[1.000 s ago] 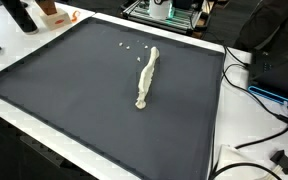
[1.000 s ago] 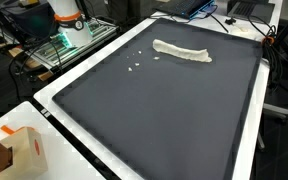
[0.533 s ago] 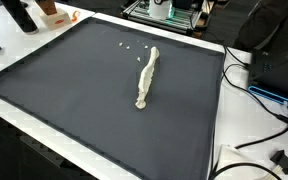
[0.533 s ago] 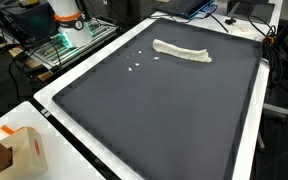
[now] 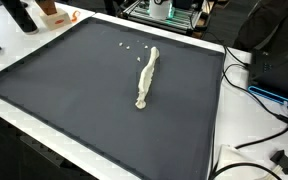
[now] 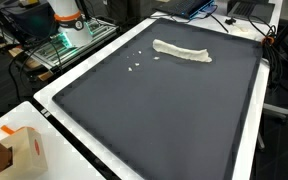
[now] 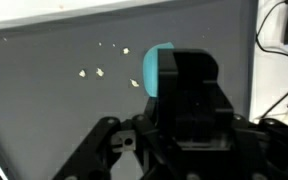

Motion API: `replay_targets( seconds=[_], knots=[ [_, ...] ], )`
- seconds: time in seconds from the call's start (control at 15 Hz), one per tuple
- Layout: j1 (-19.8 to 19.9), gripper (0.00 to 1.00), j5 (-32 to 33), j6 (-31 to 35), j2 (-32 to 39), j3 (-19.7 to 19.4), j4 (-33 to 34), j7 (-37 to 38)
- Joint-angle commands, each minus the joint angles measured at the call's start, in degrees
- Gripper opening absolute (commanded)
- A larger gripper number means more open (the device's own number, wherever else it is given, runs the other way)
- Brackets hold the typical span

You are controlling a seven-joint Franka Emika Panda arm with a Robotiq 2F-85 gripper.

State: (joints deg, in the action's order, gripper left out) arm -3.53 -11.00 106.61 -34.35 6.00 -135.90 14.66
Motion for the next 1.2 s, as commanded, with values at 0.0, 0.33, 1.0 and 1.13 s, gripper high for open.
replay_targets(
  seconds=[0.0, 0.33, 1.0, 1.13],
  knots=[
    [-1.4, 0.25, -8.6, 10.2, 2.0, -4.7, -3.6, -7.6],
    [-3.5, 0.25, -24.2, 19.8, 7.0, -9.7, -6.9, -18.0],
    [-1.6, 0.25, -48.5, 24.5, 18.5, -10.5, -8.4, -30.3],
    [-1.1, 0.25, -52.8, 24.6, 20.5, -10.3, -8.1, -31.7]
  ],
)
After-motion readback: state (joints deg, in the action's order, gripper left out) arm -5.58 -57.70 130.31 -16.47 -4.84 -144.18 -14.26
